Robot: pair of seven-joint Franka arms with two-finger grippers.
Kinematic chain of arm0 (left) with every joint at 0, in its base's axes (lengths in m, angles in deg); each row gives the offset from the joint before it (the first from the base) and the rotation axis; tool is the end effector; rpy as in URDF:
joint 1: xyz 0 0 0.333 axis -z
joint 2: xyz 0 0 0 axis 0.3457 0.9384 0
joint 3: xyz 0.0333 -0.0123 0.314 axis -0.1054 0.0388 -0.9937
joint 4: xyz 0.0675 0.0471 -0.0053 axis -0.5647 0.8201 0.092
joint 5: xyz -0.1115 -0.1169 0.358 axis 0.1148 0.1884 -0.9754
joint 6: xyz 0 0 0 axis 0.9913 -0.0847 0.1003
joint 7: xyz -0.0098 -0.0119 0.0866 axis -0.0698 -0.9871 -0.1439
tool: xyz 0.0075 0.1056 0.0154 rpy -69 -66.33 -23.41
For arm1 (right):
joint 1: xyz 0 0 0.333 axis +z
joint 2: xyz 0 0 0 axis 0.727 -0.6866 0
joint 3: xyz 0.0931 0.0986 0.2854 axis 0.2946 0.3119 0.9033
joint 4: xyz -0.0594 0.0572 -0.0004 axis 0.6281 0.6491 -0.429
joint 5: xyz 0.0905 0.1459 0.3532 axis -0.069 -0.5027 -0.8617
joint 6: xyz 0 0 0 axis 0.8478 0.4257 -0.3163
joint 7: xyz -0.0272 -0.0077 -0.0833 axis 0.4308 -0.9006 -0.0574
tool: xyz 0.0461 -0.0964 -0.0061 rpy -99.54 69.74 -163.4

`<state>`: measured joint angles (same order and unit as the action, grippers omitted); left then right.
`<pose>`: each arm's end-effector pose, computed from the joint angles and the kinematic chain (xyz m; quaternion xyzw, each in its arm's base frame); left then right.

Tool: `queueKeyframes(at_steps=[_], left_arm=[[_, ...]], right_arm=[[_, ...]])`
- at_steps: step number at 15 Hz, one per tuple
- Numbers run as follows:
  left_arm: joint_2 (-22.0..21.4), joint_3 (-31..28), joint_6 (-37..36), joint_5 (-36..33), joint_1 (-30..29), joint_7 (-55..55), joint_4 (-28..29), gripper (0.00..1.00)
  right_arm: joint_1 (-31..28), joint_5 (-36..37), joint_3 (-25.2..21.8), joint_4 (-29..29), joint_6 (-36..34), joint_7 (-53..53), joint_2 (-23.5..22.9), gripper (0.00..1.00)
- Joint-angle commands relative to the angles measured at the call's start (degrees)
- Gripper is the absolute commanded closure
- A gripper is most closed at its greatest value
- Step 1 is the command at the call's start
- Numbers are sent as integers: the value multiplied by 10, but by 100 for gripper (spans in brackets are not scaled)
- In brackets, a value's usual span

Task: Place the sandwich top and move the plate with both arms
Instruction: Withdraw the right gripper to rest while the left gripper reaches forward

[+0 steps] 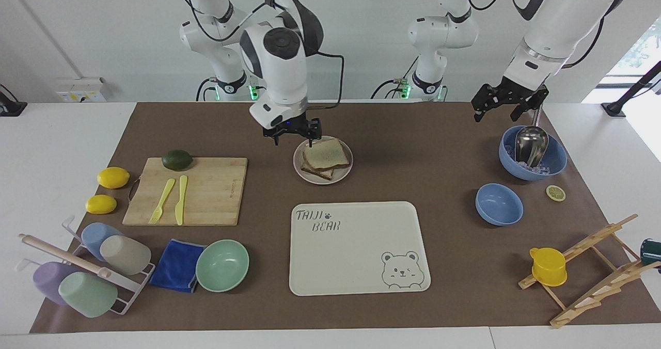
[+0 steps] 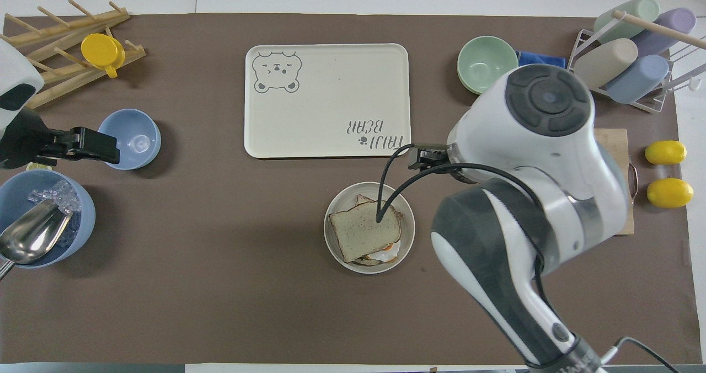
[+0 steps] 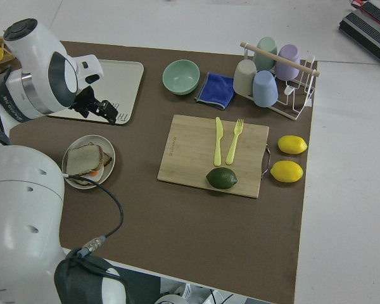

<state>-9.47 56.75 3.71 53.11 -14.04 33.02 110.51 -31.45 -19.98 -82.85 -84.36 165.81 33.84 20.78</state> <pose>0.5320 -0.0778 0.6116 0.9995 -0.0262 -0.0145 0.0100 0.5421 0.2152 0.5039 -0.9953 0.0943 0.0216 0.0019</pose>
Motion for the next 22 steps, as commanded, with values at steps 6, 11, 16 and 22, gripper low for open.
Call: queueKeyframes(at_steps=[6,11,16,22], left_arm=[[-12,7,14,4,-6,14,24,0],[-30,9,72,23,21,45,96,0],[-29,10,140,37,62,67,156,0],[-8,10,214,50,114,92,206,0]], right_arm=[[-131,-4,1,111,-185,-149,35,0],[-137,55,-12,140,-237,-242,33,0],[-129,37,-79,117,-235,-346,38,0],[-130,-15,-130,81,-203,-343,52,0]])
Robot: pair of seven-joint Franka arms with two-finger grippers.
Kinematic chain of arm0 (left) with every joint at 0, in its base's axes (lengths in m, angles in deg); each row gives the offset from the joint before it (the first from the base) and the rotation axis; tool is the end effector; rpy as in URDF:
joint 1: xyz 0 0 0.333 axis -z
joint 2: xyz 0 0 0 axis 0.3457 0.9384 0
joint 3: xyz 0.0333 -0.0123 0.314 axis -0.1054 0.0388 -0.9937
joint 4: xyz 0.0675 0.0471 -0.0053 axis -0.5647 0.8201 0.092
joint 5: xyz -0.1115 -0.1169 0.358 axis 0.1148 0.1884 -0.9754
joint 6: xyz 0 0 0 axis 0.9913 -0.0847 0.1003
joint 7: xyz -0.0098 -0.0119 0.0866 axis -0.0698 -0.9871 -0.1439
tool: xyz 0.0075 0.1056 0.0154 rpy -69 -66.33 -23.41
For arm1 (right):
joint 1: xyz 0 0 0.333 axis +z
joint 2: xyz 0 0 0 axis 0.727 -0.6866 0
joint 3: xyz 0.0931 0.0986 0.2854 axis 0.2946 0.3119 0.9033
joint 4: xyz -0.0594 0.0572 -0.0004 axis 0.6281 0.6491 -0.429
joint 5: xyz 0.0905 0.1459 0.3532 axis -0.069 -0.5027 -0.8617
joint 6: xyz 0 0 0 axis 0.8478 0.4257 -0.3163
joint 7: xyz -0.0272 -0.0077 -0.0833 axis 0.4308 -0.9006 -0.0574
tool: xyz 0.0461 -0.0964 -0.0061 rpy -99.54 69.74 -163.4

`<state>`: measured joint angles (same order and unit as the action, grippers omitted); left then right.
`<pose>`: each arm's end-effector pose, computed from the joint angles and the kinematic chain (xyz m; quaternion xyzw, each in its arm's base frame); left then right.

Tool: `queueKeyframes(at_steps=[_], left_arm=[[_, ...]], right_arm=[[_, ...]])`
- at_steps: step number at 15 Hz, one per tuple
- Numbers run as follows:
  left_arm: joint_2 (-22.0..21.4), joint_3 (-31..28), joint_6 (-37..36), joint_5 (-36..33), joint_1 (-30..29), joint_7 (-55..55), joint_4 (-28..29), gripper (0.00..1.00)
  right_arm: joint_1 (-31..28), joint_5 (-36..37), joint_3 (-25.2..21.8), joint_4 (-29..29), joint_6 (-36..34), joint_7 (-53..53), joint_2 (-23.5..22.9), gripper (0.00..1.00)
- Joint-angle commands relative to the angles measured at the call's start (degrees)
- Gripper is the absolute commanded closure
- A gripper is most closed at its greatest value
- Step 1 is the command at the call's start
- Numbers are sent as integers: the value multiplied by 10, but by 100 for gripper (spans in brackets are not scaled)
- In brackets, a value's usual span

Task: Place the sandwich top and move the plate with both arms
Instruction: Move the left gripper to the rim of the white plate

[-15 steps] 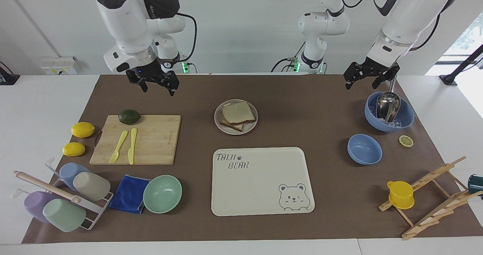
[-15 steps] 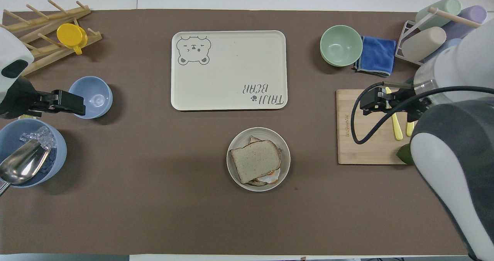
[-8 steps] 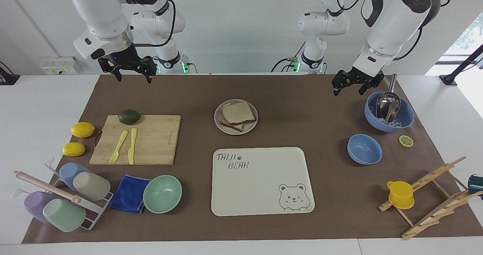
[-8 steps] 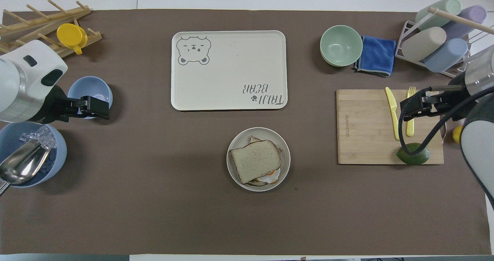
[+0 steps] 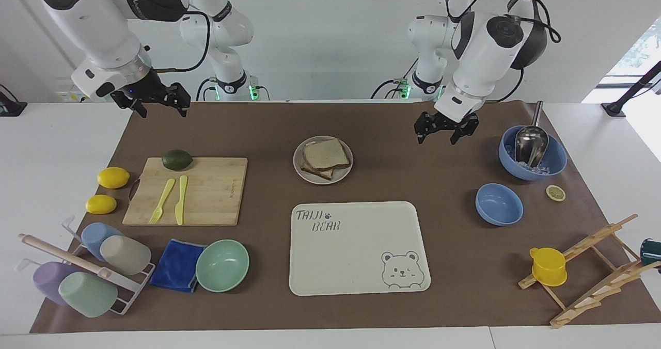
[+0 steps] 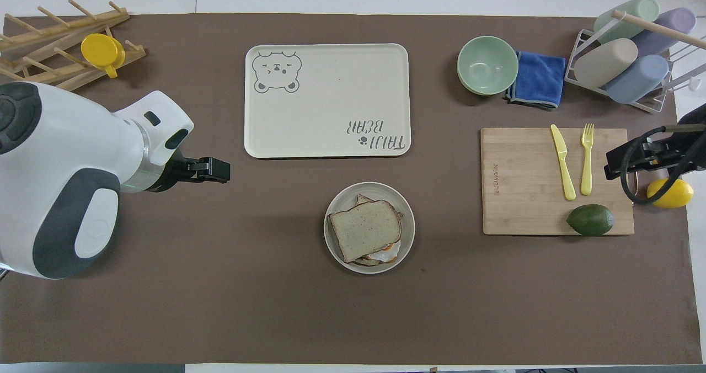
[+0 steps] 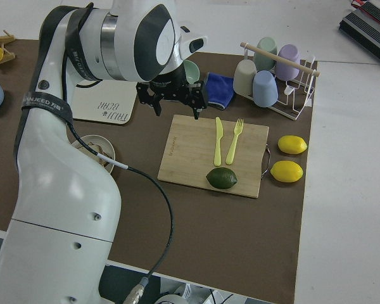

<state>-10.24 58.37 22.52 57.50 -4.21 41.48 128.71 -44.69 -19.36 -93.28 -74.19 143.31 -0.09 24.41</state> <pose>0.5054 -0.1866 0.4958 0.9983 -0.0355 -0.0142 0.0436 0.5409 -0.0178 0.5926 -0.9955 0.0029 0.0944 0.0041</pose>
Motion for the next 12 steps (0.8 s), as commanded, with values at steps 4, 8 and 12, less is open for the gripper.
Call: queueKeyframes(at_steps=[4,8,12], left_arm=[[26,-6,93,13,54,8,57,0],[46,-6,174,37,88,25,98,0],[69,-6,206,38,125,55,111,0]], right_arm=[[4,-12,-34,0,0,-2,15,0],[5,-10,-30,2,-2,-1,13,0],[-1,-20,-30,0,-2,-3,16,0]])
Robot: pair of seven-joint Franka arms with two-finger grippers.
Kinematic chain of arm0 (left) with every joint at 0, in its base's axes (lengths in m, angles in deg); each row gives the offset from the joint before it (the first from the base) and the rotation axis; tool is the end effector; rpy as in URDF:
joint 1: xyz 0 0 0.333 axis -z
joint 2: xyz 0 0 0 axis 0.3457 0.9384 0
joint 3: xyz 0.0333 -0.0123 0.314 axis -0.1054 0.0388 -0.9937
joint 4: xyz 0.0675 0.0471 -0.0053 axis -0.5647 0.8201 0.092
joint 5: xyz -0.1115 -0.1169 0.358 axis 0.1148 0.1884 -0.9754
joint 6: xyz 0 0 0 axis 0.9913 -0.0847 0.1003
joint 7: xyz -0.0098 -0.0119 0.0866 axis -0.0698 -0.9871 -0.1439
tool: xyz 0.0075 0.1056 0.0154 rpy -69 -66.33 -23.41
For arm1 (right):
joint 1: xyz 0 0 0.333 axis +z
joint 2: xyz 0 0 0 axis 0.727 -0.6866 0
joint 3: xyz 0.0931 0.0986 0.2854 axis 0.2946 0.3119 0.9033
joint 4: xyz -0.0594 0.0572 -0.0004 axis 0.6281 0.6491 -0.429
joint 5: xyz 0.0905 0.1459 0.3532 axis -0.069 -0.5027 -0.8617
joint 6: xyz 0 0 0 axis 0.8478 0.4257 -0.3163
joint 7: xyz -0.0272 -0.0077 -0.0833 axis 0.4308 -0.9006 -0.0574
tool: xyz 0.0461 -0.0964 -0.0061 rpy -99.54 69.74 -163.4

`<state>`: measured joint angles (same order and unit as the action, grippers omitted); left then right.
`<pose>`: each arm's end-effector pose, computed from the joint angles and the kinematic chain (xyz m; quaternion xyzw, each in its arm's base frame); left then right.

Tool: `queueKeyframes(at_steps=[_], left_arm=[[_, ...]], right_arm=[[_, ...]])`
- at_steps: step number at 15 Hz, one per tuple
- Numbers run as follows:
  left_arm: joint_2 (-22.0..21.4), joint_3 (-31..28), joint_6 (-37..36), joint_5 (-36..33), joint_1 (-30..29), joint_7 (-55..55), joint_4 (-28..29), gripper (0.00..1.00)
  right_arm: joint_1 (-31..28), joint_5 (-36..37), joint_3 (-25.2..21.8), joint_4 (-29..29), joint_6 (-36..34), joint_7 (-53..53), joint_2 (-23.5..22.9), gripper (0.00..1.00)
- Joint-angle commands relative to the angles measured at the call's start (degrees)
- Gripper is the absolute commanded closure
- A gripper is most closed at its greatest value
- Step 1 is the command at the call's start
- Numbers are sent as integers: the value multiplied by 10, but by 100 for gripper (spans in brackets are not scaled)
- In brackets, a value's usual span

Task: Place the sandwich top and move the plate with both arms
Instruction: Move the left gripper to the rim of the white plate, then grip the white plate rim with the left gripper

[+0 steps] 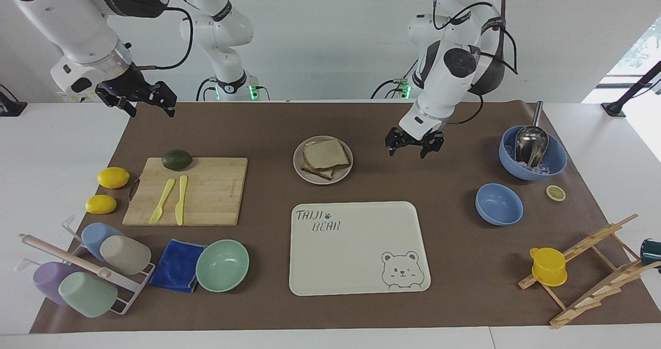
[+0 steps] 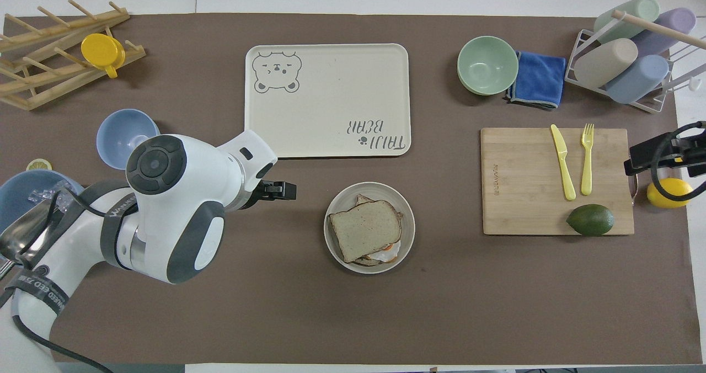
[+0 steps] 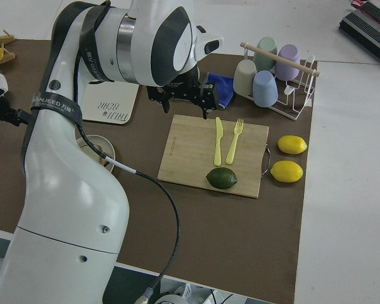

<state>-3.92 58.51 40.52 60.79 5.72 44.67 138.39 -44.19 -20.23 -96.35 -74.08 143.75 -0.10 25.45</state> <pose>0.4748 -0.2742 0.3850 0.9956 -0.0650 -0.0107 0.0663 0.5359 -0.0403 0.6038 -0.9964 0.0247 0.0800 0.0137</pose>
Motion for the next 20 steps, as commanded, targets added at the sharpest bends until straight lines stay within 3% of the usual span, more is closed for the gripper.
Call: queueKeyframes(at_steps=[1,7,11,18,20], left_arm=[[12,-8,38,5,37,40,23,0],[18,-8,65,42,80,83,53,1],[18,-8,132,42,112,141,91,8],[18,-8,130,44,111,142,94,13],[18,-8,131,44,113,143,94,18]], right_arm=[[-5,-10,0,-4,-6,-1,7,0],[-4,-10,0,-6,-6,-1,8,0],[-4,-11,0,-6,-6,-1,8,0],[-4,-10,0,-6,-6,-1,8,0],[-4,-10,0,-6,-6,-1,8,0]])
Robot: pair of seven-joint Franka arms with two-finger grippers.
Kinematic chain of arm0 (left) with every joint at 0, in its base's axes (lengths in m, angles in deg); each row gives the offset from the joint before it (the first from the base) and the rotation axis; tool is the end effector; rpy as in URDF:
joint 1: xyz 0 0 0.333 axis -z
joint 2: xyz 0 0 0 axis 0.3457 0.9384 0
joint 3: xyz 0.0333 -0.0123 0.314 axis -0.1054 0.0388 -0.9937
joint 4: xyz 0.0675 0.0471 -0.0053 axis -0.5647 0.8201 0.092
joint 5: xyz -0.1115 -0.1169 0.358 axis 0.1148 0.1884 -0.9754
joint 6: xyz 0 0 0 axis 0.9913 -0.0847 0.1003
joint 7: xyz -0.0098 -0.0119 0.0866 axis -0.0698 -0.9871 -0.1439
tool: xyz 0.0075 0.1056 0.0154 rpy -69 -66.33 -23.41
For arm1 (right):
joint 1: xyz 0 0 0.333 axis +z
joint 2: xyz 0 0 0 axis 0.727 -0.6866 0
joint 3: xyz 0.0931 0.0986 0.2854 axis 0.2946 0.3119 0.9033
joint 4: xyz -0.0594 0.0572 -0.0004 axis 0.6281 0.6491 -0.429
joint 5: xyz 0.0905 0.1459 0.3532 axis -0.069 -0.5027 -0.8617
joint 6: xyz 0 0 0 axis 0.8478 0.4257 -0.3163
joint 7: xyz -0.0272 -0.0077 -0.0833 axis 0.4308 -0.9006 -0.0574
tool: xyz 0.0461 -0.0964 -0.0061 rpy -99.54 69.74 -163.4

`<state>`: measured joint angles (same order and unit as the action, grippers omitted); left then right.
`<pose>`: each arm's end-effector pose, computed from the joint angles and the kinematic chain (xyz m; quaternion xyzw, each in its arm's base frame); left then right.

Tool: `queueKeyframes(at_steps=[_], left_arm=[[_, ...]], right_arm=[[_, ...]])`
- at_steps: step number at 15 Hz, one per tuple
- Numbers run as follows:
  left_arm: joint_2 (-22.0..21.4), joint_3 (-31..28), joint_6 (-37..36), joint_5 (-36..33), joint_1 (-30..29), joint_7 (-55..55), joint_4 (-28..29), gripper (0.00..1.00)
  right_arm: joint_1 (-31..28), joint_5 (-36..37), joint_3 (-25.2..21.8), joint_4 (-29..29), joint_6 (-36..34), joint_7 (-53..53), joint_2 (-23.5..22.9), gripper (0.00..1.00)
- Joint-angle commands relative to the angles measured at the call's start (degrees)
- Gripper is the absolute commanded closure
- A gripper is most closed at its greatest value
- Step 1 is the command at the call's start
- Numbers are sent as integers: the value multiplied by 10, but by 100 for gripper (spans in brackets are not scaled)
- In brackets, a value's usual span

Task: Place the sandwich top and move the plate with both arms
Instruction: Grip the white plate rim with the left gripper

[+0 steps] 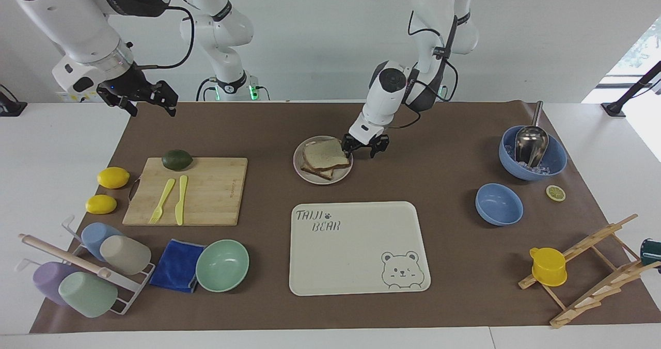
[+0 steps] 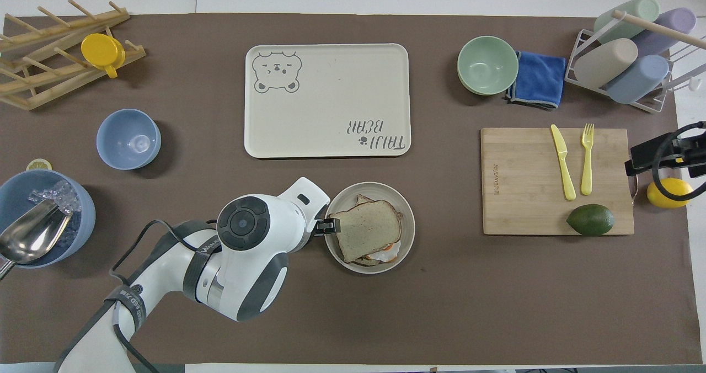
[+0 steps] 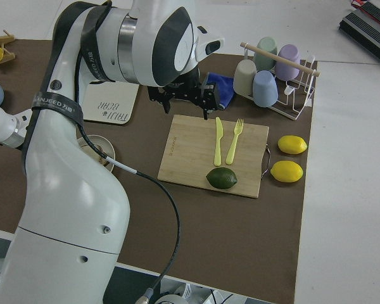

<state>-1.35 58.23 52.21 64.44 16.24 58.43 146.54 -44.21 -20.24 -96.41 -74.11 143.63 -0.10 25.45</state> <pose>0.4058 -0.3384 0.3174 0.9967 0.0008 -0.0244 0.0773 0.5356 -0.0410 0.6034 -0.9963 0.0254 0.0813 0.0139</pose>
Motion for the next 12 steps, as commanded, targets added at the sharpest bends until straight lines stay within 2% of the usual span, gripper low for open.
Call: queueKeyframes(at_steps=[1,6,12], left_arm=[[-6,-5,15,8,9,4,12,23],[-4,-5,18,8,14,1,12,38],[16,-5,40,11,23,2,5,38]], right_arm=[[-4,-10,1,-6,-5,-1,8,0],[-4,-11,1,-6,-4,-1,8,0],[-4,-10,1,-6,-4,-1,8,0]])
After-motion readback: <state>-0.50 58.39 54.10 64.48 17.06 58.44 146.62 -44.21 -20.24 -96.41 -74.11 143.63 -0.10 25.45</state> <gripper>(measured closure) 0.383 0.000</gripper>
